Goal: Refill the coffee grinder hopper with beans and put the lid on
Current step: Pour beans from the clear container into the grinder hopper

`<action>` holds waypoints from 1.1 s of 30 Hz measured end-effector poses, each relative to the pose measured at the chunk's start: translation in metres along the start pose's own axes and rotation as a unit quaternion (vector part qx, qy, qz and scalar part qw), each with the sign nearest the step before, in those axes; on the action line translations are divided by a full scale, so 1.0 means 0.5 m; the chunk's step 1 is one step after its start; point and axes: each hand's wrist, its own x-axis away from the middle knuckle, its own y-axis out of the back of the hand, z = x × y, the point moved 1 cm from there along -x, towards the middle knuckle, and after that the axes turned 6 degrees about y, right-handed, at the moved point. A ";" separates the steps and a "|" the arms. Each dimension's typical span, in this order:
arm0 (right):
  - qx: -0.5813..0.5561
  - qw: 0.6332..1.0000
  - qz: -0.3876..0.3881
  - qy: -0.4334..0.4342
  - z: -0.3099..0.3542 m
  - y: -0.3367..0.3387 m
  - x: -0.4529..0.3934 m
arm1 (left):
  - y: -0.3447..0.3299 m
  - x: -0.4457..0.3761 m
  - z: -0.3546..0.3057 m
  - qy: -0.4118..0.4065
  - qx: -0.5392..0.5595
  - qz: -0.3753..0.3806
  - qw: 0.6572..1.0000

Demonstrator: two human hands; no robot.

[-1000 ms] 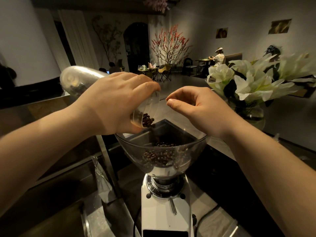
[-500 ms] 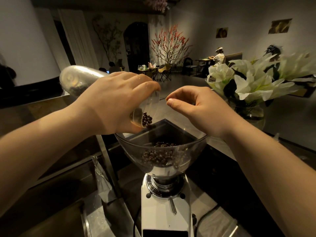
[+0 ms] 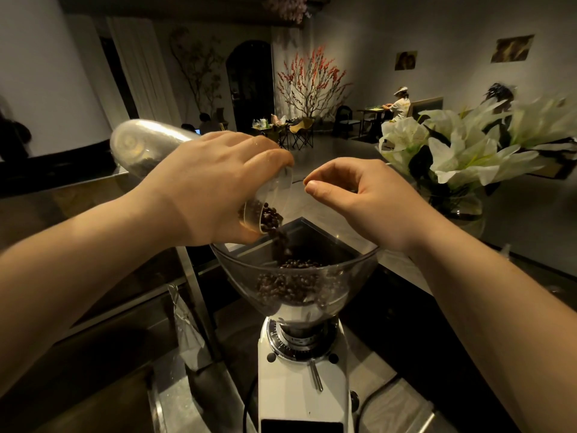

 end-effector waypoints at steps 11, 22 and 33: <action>-0.005 1.000 0.004 -0.001 0.001 0.000 0.001 | 0.000 0.000 -0.001 -0.001 -0.011 -0.005 1.000; -0.004 1.000 0.000 -0.007 0.004 0.000 0.002 | 0.004 0.001 -0.003 0.001 -0.010 -0.011 1.000; 0.003 1.000 0.005 -0.007 0.007 0.001 0.003 | -0.001 0.000 -0.002 -0.002 -0.021 -0.012 1.000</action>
